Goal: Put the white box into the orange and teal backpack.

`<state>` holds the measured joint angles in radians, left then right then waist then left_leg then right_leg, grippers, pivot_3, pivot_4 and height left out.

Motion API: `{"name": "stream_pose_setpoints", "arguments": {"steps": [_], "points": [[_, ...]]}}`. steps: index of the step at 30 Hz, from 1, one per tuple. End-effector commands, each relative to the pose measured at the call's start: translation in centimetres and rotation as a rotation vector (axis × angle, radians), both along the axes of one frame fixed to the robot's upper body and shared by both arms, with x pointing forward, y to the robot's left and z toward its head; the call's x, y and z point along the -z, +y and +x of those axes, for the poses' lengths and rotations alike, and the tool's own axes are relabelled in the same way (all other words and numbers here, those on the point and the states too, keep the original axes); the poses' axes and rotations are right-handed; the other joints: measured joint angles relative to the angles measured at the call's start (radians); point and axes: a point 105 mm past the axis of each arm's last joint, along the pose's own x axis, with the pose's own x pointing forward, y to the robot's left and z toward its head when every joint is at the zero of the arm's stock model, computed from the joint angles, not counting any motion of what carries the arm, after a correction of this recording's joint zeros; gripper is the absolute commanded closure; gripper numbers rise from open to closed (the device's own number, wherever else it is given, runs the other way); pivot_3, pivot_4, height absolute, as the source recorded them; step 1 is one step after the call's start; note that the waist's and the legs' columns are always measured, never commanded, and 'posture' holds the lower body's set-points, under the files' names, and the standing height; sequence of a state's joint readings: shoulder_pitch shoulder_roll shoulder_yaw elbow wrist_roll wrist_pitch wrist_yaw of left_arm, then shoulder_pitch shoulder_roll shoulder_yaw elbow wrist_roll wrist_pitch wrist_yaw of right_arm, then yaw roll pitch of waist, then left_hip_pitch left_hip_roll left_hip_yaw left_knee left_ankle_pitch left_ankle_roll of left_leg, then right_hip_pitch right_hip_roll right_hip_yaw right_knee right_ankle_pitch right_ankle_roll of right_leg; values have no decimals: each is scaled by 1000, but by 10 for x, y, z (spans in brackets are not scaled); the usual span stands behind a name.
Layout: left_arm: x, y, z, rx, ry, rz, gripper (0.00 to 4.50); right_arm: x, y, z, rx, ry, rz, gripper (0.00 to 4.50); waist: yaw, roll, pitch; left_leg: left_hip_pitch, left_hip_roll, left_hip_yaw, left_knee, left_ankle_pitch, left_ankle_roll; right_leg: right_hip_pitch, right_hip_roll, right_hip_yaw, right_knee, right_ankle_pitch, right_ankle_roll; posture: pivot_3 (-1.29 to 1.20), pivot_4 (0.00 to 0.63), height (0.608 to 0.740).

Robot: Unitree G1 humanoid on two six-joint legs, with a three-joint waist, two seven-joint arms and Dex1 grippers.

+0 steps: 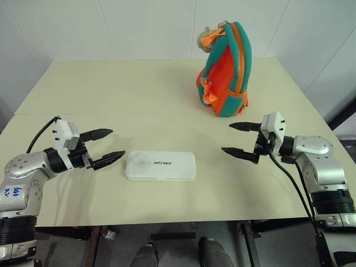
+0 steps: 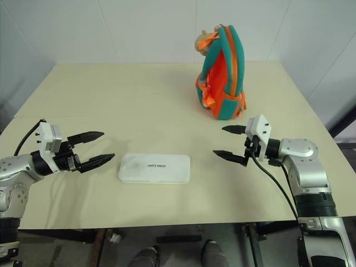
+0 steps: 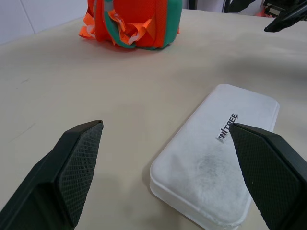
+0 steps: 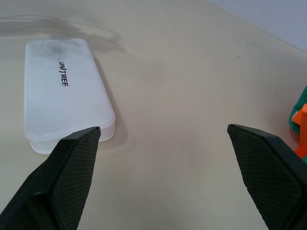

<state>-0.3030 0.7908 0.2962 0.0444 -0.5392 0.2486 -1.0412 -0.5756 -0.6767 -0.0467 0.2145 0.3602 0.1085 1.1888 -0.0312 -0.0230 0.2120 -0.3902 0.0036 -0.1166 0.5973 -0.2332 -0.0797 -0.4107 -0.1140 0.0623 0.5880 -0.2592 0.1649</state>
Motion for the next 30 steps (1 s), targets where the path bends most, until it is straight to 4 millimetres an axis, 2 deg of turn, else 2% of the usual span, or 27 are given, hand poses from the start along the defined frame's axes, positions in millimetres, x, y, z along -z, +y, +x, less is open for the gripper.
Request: {"name": "stream_pose_setpoints", "arguments": {"steps": [1,8,15,16,19,20,22,24,25,28,30], "points": [[-9,-2,-2,13,-40,7,0,-11,0,-3,-5,-47,1,22,0,0,0,0,0,0,0,0,0,0,0,0,0,0,0,0,150,740],[-11,1,-4,6,-36,13,0,-7,6,-5,-38,-27,-1,22,0,0,0,0,0,0,1,0,0,0,0,0,1,0,0,0,150,740],[-17,25,-13,-65,-35,38,0,-6,30,-9,-111,-4,6,22,-7,0,0,1,0,0,1,0,0,0,0,0,2,0,0,0,150,740],[-17,29,-14,-77,-35,38,183,-6,33,-9,-111,-3,4,414,-8,0,0,1,0,0,1,0,0,0,0,0,2,0,0,0,150,740],[-14,37,-14,-114,-3,26,794,-1,37,-10,-105,12,18,1208,-6,0,0,1,0,0,1,0,0,0,0,0,2,0,0,0,150,740],[-13,39,-13,-127,5,19,1241,2,38,-10,-100,22,24,1613,-5,0,0,1,0,0,1,0,0,0,0,0,2,0,0,0,150,740],[-13,40,-14,-128,25,0,1738,4,40,-12,-101,36,30,1613,-1,0,0,1,0,0,1,0,0,0,0,0,2,0,0,0,150,740],[-8,39,-13,-121,91,-16,1650,2,40,-13,-101,65,60,1613,2,0,0,0,0,0,1,0,0,0,0,0,2,0,0,0,150,740],[-6,39,-11,-129,114,-19,1481,2,39,-13,-97,82,71,1415,1,0,0,0,0,0,1,0,0,0,0,0,2,0,0,0,150,740],[4,38,-13,-110,185,-10,714,3,37,-17,-117,117,57,712,0,0,0,1,0,0,1,0,0,0,0,0,2,0,0,0,150,740],[14,39,-17,-86,267,-10,66,6,36,-22,-135,157,12,13,0,0,0,1,0,0,1,0,0,0,0,0,2,0,-1,0,150,740]]}}
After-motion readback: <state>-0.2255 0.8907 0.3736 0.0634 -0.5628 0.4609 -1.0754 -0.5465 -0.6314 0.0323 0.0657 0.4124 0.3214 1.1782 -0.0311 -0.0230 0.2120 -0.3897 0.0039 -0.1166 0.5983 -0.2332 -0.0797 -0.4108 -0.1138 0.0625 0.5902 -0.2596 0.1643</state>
